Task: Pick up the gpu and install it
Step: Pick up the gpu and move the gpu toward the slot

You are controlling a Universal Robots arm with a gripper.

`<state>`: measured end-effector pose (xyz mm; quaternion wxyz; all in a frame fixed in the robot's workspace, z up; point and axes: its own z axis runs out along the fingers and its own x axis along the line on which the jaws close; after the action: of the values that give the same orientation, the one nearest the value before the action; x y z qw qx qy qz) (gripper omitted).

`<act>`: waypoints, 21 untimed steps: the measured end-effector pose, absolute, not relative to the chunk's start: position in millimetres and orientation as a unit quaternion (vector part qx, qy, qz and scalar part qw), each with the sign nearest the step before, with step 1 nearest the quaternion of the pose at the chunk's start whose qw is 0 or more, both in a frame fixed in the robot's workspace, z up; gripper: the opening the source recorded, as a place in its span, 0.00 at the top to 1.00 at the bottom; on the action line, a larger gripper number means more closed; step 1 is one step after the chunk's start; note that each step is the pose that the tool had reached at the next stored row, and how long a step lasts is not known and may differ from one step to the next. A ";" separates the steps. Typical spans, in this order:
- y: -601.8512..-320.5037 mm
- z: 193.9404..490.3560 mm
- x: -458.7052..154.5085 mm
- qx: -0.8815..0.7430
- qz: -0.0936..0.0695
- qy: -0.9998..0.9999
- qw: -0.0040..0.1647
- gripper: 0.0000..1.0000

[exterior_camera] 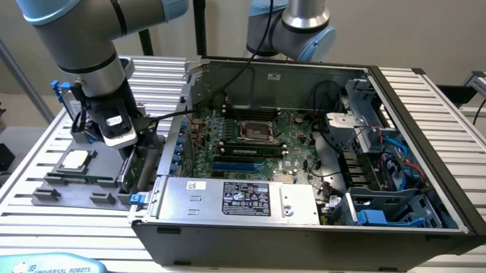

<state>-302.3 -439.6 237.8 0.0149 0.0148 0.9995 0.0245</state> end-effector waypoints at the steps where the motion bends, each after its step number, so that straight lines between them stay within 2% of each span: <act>1: -439.6 238.6 -302.3 0.015 0.025 0.999 0.015 0.73; 11: -439.6 257.0 -302.3 0.015 0.025 0.999 0.015 0.73; 21: -439.6 300.4 -301.2 0.015 0.026 0.999 0.015 0.73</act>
<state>-301.2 -439.6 300.4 0.0149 0.0147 0.9994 0.0258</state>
